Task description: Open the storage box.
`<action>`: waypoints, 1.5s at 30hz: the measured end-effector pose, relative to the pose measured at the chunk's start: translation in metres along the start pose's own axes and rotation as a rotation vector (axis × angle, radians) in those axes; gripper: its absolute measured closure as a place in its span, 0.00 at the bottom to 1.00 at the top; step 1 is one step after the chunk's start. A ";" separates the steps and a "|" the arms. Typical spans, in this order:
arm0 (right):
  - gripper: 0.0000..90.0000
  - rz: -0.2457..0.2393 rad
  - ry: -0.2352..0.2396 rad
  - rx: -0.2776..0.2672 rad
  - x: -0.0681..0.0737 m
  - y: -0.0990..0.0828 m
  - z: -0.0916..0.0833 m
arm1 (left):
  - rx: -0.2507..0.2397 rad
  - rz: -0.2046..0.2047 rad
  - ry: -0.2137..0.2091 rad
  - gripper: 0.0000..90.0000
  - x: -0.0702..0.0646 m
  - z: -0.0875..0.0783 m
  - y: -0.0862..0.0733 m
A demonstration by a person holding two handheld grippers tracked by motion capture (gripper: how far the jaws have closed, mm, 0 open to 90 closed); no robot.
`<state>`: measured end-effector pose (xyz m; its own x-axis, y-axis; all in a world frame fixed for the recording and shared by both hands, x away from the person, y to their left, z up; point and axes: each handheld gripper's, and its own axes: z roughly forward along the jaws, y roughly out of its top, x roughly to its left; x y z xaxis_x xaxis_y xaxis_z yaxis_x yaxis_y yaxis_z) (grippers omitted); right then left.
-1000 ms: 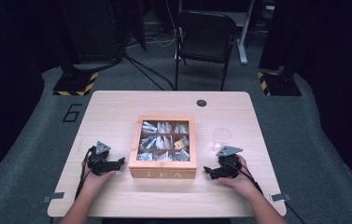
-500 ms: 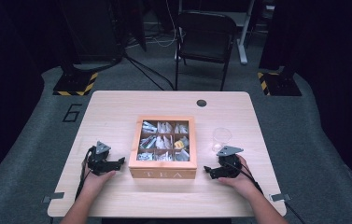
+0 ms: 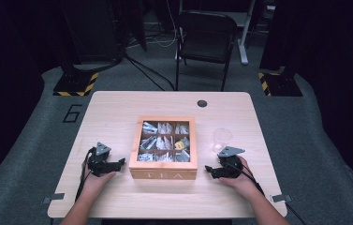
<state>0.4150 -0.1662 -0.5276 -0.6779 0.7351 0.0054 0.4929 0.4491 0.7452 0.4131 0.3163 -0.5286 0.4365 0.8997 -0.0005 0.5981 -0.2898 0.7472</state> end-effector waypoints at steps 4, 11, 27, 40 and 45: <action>0.32 -0.007 0.002 -0.009 -0.001 0.001 0.000 | -0.013 -0.003 0.004 0.25 0.000 0.000 -0.001; 0.45 -0.002 -0.011 -0.003 -0.002 0.002 -0.004 | -0.010 -0.020 -0.010 0.32 0.000 -0.003 0.000; 0.52 -0.002 -0.029 -0.058 0.000 0.011 -0.026 | -0.048 -0.025 -0.048 0.41 -0.006 -0.017 0.005; 0.56 -0.041 0.016 -0.091 0.019 0.025 -0.037 | -0.056 -0.024 -0.064 0.47 -0.010 -0.028 0.007; 0.58 -0.036 0.029 -0.111 0.026 0.030 -0.041 | -0.076 -0.027 -0.072 0.48 -0.011 -0.033 0.008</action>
<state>0.3897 -0.1543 -0.4782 -0.7104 0.7038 -0.0047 0.4056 0.4148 0.8145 0.3911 0.3153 -0.5011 0.4693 0.8805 -0.0672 0.5587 -0.2371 0.7948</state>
